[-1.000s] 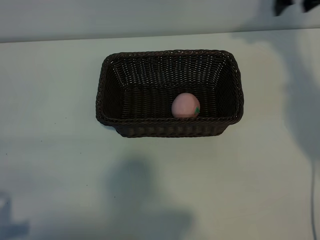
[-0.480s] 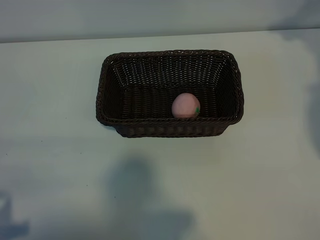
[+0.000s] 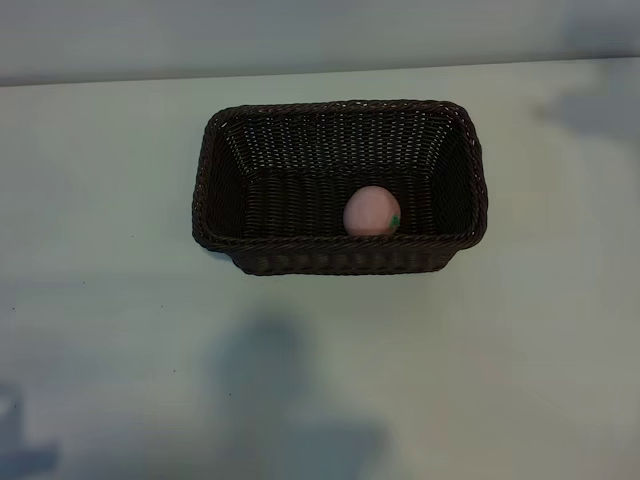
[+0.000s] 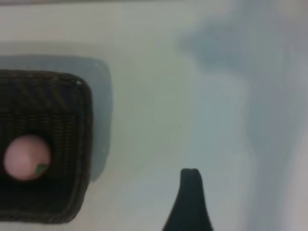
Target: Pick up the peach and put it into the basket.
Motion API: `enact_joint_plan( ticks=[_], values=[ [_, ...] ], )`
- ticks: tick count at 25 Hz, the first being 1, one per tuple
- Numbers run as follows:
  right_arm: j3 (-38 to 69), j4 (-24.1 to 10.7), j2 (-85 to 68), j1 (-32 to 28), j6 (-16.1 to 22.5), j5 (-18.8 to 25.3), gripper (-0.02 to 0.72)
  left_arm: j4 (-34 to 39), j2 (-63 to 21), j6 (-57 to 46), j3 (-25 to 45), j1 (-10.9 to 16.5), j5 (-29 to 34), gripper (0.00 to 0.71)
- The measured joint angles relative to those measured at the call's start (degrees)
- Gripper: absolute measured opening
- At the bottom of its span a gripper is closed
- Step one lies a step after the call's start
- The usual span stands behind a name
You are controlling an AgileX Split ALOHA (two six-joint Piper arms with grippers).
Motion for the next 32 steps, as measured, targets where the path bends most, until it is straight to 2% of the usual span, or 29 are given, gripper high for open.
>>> enact_joint_plan(
  ticks=[5,10,19,26,32],
  values=[
    [4.6,0.0,-16.3,0.0,0.1,0.8,0.572,0.0,0.0,0.0,0.0,0.0,0.0,0.553],
    [10.8,-1.6,-32.7,0.0,0.0,0.7,0.572,0.0,0.0,0.0,0.0,0.0,0.0,0.553],
    [28.7,-4.0,-55.7,0.0,0.0,-0.6,0.572,0.0,0.0,0.0,0.0,0.0,0.0,0.553],
    [42.9,-4.1,-66.3,0.0,0.0,-1.5,0.572,0.0,0.0,0.0,0.0,0.0,0.0,0.553],
    [50.3,-4.9,-71.8,0.0,-0.2,-2.7,0.572,0.0,0.0,-0.2,0.0,0.0,0.0,0.553]
  ],
)
